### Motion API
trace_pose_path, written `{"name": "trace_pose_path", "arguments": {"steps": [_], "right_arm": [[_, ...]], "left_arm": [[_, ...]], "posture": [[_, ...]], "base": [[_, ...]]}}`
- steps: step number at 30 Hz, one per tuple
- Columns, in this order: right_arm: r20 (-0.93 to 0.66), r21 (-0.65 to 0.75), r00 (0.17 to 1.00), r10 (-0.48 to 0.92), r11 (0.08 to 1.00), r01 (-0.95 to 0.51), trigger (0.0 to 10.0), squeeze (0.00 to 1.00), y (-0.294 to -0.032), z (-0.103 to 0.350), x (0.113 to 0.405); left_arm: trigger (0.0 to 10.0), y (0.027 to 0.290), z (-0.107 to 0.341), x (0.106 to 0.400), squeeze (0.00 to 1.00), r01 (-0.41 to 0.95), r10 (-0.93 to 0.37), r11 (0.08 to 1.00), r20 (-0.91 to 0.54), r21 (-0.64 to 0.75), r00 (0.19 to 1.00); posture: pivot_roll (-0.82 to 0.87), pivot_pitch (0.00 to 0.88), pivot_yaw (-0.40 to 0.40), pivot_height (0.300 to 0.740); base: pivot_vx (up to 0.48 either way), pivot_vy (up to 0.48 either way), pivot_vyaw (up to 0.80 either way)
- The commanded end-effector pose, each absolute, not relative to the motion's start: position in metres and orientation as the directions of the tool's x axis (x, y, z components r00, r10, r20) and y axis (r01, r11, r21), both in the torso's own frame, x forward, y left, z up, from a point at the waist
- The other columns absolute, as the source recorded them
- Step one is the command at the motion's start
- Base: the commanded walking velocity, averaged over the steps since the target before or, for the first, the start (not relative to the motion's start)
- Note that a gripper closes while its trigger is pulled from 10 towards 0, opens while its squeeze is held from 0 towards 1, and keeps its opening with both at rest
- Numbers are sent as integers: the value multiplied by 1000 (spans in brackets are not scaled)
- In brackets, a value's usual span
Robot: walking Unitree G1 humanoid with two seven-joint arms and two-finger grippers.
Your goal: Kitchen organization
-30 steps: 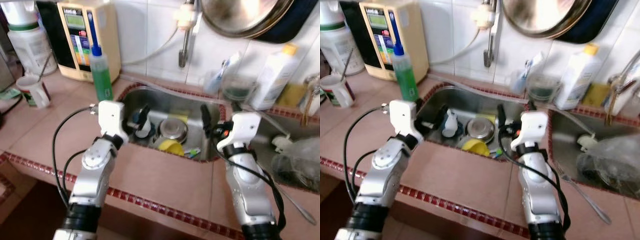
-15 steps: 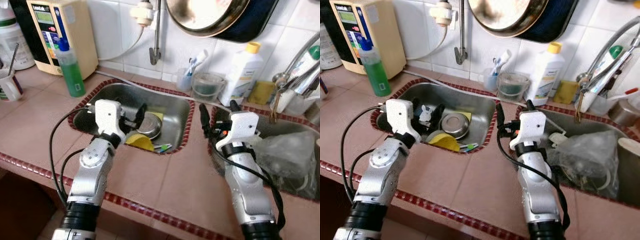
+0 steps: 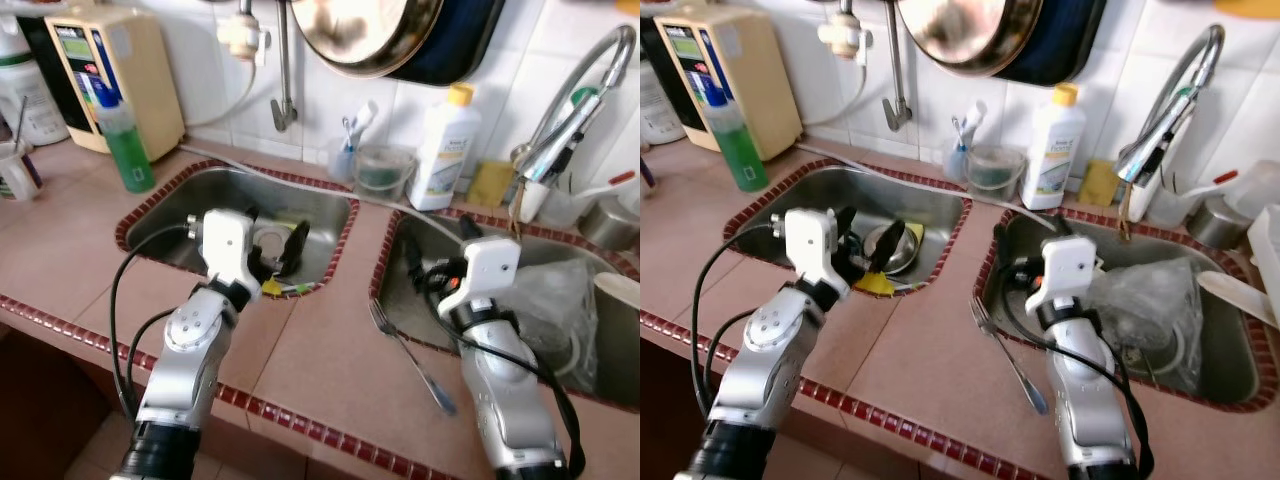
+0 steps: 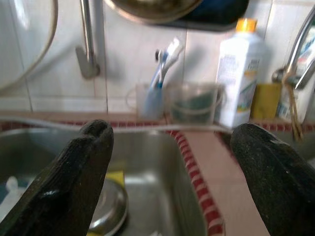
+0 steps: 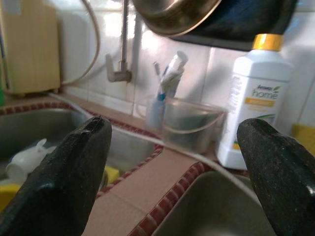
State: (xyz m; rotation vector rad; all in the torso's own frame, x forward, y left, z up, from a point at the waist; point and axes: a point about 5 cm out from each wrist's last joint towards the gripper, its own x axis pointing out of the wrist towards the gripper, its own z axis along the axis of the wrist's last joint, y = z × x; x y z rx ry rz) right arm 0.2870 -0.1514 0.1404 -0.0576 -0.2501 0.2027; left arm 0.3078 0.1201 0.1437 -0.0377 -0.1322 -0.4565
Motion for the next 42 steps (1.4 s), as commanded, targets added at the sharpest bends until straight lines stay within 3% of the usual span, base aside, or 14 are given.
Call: {"name": "trace_pose_path", "arguments": {"steps": [1, 10, 18, 29, 42], "right_arm": [[235, -95, 948, 216, 975, -199, 10000, 0, -155, 141, 283], [220, -96, 950, 220, 974, -203, 10000, 0, -156, 140, 278], [203, -115, 932, 299, 953, -281, 10000, 0, -151, 139, 271], [190, -126, 926, 326, 944, -306, 10000, 0, -154, 141, 267], [200, -127, 922, 332, 942, -312, 10000, 0, -152, 144, 270]], "left_arm": [[10000, 117, 145, 304, 0, 478, -474, 878, 128, 5, 871], [10000, 117, 145, 302, 0, 466, -462, 884, 88, -33, 883], [10000, 116, 150, 293, 0, 532, -531, 846, 125, 25, 838], [10000, 116, 151, 288, 0, 562, -557, 827, 120, -12, 822], [10000, 115, 152, 288, 0, 559, -554, 829, 119, -18, 824]], "posture": [[-44, 14, -16, 740], [-45, 15, -15, 740], [-45, 12, -17, 740], [-52, 8, -22, 740], [-50, 7, -25, 740]], "base": [[0, 0, 0], [0, 0, 0], [0, 0, 0], [0, 0, 0], [-295, 0, 0]]}}
